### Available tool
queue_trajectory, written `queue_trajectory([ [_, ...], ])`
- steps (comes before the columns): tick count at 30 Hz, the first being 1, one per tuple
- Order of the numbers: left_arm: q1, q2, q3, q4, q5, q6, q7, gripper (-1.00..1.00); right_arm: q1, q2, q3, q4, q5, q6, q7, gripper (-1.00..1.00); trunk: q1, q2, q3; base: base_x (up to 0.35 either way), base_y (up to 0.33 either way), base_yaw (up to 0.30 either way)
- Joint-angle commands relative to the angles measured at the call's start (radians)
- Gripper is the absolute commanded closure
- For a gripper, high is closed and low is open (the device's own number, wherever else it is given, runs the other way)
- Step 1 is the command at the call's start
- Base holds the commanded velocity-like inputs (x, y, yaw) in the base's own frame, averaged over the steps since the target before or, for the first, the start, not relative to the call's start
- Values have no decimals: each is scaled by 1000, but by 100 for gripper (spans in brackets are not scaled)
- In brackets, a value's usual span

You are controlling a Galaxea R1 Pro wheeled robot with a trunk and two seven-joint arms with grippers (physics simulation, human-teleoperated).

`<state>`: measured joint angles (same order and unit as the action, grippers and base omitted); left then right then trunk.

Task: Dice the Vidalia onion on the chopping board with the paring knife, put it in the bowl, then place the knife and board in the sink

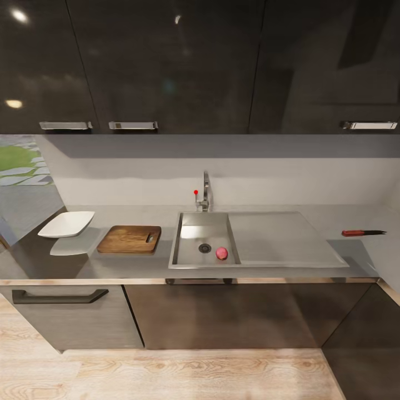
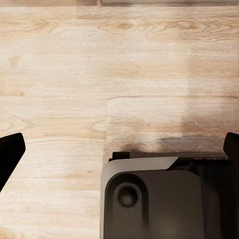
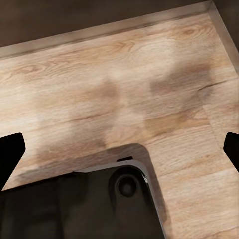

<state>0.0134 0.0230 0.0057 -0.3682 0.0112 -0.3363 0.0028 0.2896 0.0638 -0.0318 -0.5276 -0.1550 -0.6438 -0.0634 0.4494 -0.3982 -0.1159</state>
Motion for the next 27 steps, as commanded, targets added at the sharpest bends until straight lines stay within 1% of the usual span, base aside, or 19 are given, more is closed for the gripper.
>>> queue_trajectory([
  [1, 0, 0, 0, -2, 1, -1, 0, -100, 0, 1, -2, -2, -2, -1, 1, -100, 1, -2, -2, 0, 0, 0],
  [19, 0, 0, 0, -2, 1, -1, 0, -100, 0, 0, 0, -11, -1, -7, 7, -100, 1, -2, -2, 0, 0, 0],
  [21, 0, 0, 0, -2, 1, -1, 0, -100, 0, -4, 0, -21, 0, -13, 8, -100, 1, -2, -2, 0, 0, 0],
  [27, 0, 0, 0, -6, 2, -1, 0, -100, 0, -16, 0, -97, 1, -45, 8, -100, 1, -2, -2, 0, 0, 0],
])
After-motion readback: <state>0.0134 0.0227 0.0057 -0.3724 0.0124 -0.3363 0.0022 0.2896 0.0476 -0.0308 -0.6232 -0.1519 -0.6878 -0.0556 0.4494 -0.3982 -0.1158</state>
